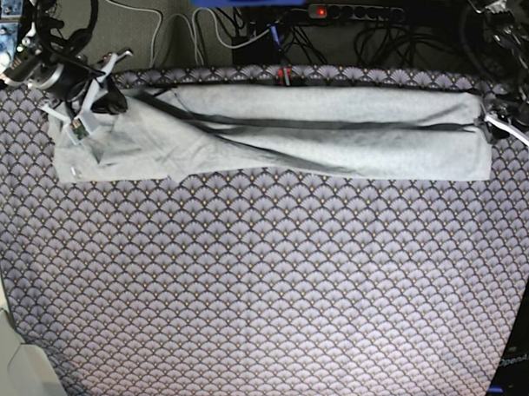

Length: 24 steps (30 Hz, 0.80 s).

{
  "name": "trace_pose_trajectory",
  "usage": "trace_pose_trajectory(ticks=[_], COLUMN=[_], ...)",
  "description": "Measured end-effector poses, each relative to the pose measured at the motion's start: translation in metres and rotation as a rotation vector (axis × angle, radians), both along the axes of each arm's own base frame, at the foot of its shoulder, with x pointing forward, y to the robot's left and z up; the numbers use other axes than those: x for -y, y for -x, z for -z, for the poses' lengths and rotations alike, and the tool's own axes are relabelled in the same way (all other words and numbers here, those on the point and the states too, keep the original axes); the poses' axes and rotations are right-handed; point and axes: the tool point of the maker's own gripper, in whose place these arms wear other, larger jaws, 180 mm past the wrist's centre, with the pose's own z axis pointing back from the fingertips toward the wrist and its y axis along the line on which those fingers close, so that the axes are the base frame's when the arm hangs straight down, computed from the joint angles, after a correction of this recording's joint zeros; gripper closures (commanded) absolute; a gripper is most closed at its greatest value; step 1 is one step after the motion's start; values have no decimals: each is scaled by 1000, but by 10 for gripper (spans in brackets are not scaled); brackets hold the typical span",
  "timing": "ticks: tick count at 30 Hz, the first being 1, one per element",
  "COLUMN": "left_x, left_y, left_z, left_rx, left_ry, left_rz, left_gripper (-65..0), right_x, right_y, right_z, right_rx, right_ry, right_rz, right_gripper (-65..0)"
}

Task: Fold the T-shirt properly
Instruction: 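Hold the strip ends with both grippers and straighten the strip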

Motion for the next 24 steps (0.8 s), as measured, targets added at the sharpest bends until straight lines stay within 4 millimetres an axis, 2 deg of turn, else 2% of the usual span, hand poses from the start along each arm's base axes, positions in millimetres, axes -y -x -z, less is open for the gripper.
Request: trace_pose_trajectory(ticks=[3,12,18,24], left_x=[0,0,0,-1], left_y=[0,0,0,0], left_z=[0,0,0,-1], left_rx=[0,1,1,3], left_ry=[1,1,2,0], left_rz=[0,0,0,-5], left_gripper=[-348,-348,-348,-349], right_x=[0,1,5,46], right_y=[0,0,-2,-8], right_z=[0,1,-1,-12], right_rx=[0,-5,2,38], right_ry=[0,4,9,69], right_rz=[0,0,12,111], right_gripper=[-14,-248,-271,-271])
